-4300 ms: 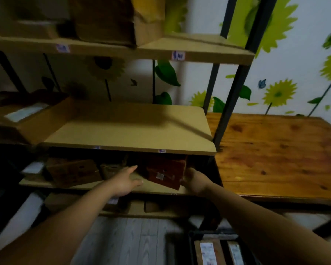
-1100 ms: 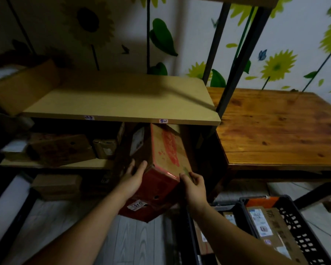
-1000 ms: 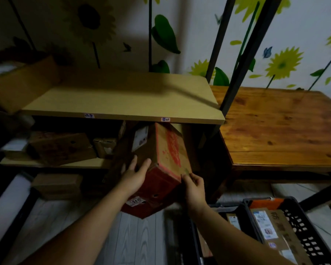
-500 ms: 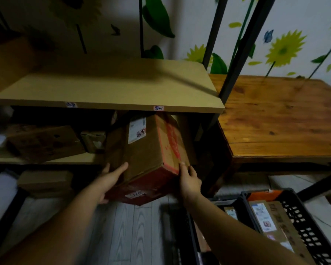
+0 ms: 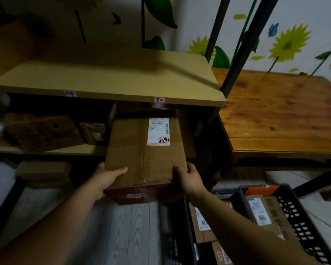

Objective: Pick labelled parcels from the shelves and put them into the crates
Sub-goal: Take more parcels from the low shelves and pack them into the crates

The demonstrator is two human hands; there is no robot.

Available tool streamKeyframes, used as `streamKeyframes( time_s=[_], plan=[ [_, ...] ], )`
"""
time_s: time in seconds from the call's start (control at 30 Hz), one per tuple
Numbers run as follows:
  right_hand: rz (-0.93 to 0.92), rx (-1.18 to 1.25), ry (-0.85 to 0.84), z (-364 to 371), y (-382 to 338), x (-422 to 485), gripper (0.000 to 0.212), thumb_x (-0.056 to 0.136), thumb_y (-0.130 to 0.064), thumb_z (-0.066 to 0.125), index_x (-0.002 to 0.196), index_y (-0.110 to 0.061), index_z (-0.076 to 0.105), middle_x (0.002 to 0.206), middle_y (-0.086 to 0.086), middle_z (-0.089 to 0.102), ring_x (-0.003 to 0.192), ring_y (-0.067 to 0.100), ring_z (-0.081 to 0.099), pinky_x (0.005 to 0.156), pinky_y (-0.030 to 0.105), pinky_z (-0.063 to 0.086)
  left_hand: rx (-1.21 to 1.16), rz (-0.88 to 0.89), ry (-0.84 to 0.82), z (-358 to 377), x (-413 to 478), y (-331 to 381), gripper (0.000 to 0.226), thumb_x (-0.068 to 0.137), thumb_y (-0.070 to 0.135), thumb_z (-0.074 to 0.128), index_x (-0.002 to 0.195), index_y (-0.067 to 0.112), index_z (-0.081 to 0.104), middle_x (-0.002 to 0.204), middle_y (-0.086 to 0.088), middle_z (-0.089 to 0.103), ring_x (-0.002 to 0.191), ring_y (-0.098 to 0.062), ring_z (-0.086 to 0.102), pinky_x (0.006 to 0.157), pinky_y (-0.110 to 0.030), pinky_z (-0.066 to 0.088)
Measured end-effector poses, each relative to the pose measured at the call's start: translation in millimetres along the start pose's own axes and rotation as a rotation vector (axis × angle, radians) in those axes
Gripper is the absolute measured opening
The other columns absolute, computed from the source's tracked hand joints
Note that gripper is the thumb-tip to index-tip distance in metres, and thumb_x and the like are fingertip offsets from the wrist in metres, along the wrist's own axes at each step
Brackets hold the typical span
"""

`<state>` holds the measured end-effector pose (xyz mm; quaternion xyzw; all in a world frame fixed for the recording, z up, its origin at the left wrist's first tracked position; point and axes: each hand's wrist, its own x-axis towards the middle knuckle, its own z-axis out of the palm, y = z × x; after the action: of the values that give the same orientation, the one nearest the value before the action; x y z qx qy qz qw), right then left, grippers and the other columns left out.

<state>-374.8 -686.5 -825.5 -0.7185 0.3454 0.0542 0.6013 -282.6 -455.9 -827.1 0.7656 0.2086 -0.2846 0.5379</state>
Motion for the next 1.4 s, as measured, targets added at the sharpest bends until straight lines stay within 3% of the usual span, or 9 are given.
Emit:
streamKeyframes(
  time_s=[0.17, 0.3, 0.53, 0.73, 0.87, 1.0, 1.2, 1.33, 1.4],
  plan=[
    [0.045, -0.022, -0.064, -17, 5, -39, 0.052, 0.093, -0.029, 0.056, 0.139, -0.017, 0.035, 0.125, 0.009, 0.053, 0.111, 0.030, 0.057, 0.093, 0.048, 0.053, -0.092, 0.009, -0.041, -5, -53, -32, 0.079, 0.078, 0.026, 0.074, 0.141, 0.034, 0.027, 0.135, -0.006, 0.047, 0.112, -0.030, 0.052, 0.067, -0.044, 0.054],
    [0.073, -0.059, -0.122, -40, 11, -86, 0.047, 0.092, -0.017, 0.058, 0.134, -0.014, 0.038, 0.120, 0.008, 0.056, 0.109, 0.031, 0.058, 0.095, 0.050, 0.051, -0.129, 0.024, -0.012, -6, -117, -57, 0.083, 0.079, 0.021, 0.073, 0.142, 0.037, 0.022, 0.137, -0.005, 0.046, 0.117, -0.030, 0.051, 0.081, -0.048, 0.053],
    [-0.008, -0.076, -0.205, -84, 17, -182, 0.050, 0.095, -0.012, 0.053, 0.141, -0.018, 0.034, 0.128, 0.006, 0.054, 0.117, 0.028, 0.055, 0.103, 0.050, 0.046, -0.130, 0.210, 0.073, -7, -235, -75, 0.089, 0.081, 0.010, 0.070, 0.147, 0.029, 0.014, 0.142, -0.007, 0.040, 0.126, -0.028, 0.044, 0.101, -0.046, 0.042],
    [-0.152, 0.023, -0.158, -105, 28, -271, 0.062, 0.080, -0.034, 0.059, 0.138, -0.031, 0.038, 0.126, -0.002, 0.059, 0.117, 0.021, 0.057, 0.103, 0.049, 0.046, -0.037, 0.351, 0.119, -24, -315, -88, 0.093, 0.078, 0.020, 0.073, 0.146, 0.036, 0.012, 0.147, -0.004, 0.034, 0.130, -0.028, 0.039, 0.106, -0.052, 0.037],
    [-0.260, 0.035, -0.115, -117, 37, -333, 0.060, 0.077, -0.045, 0.058, 0.133, -0.041, 0.038, 0.127, -0.008, 0.059, 0.121, 0.017, 0.054, 0.107, 0.049, 0.043, -0.018, 0.430, 0.123, -33, -373, -100, 0.096, 0.079, 0.021, 0.072, 0.148, 0.034, 0.008, 0.149, -0.004, 0.032, 0.132, -0.027, 0.036, 0.107, -0.047, 0.033],
    [-0.391, -0.018, -0.091, -139, 45, -385, 0.053, 0.095, -0.026, 0.054, 0.142, -0.035, 0.031, 0.131, -0.008, 0.054, 0.123, 0.012, 0.051, 0.108, 0.046, 0.041, -0.033, 0.500, 0.134, -29, -433, -108, 0.094, 0.082, 0.015, 0.070, 0.149, 0.029, 0.006, 0.149, -0.005, 0.032, 0.132, -0.026, 0.037, 0.105, -0.041, 0.032],
    [-0.454, -0.029, -0.026, -190, 77, -429, 0.095, 0.072, -0.052, 0.065, 0.148, -0.048, 0.006, 0.152, -0.009, 0.035, 0.137, 0.011, 0.037, 0.114, 0.047, 0.035, 0.031, 0.504, 0.098, 18, -491, -121, 0.094, 0.081, 0.019, 0.070, 0.149, 0.030, 0.007, 0.150, -0.007, 0.031, 0.132, -0.030, 0.037, 0.106, -0.049, 0.033],
    [-0.446, -0.015, 0.025, -260, 110, -435, 0.098, 0.082, -0.032, 0.070, 0.153, -0.038, 0.003, 0.153, -0.007, 0.031, 0.138, 0.011, 0.035, 0.115, 0.046, 0.033, 0.060, 0.480, 0.045, 91, -514, -129, 0.094, 0.082, 0.019, 0.070, 0.150, 0.029, 0.006, 0.149, -0.007, 0.031, 0.131, -0.030, 0.037, 0.106, -0.048, 0.032],
    [-0.445, -0.008, 0.035, -307, 131, -435, 0.090, 0.085, -0.024, 0.069, 0.148, -0.043, 0.008, 0.147, -0.010, 0.035, 0.134, 0.010, 0.038, 0.112, 0.042, 0.036, 0.071, 0.469, -0.001, 140, -524, -131, 0.094, 0.081, 0.018, 0.070, 0.150, 0.029, 0.007, 0.148, -0.007, 0.033, 0.128, -0.027, 0.040, 0.106, -0.046, 0.032]
  ],
)
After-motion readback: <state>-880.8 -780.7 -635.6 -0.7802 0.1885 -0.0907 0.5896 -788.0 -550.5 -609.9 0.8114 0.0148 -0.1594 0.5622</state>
